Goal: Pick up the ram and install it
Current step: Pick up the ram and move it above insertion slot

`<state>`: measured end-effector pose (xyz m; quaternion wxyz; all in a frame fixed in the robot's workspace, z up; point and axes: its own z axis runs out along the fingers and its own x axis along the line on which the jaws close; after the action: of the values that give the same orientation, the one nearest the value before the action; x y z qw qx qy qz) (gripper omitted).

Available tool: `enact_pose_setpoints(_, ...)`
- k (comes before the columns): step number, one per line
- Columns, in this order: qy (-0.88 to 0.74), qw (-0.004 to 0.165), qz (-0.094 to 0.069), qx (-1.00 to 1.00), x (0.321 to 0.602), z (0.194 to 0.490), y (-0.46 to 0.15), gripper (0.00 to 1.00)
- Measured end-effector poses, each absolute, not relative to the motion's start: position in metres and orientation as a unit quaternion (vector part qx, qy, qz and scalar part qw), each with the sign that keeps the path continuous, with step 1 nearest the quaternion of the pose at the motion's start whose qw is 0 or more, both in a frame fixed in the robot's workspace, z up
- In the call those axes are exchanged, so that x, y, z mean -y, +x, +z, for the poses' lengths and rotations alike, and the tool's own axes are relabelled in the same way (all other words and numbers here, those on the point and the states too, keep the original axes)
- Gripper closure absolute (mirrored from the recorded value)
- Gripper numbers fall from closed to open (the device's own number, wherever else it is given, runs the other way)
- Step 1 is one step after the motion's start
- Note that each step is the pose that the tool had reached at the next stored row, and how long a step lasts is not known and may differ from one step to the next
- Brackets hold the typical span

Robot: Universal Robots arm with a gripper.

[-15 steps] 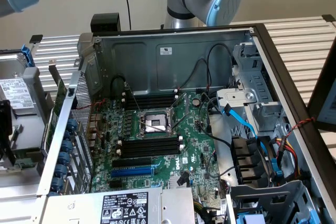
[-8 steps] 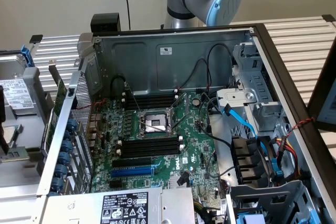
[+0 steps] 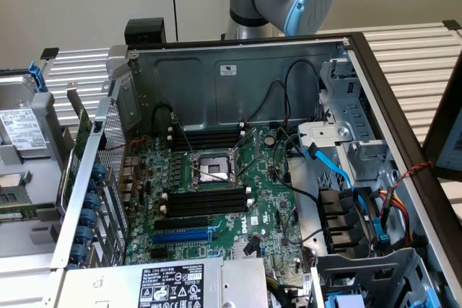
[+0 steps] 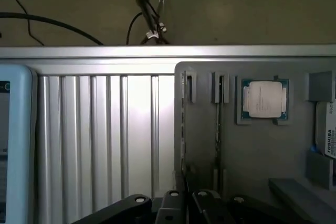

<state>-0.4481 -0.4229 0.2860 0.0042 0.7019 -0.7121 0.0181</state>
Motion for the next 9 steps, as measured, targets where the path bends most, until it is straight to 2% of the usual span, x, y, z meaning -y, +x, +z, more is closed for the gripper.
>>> enact_pose_setpoints(9, 0.703, 0.004, 0.016, 0.711, 0.434, 0.327, -0.425, 0.88)
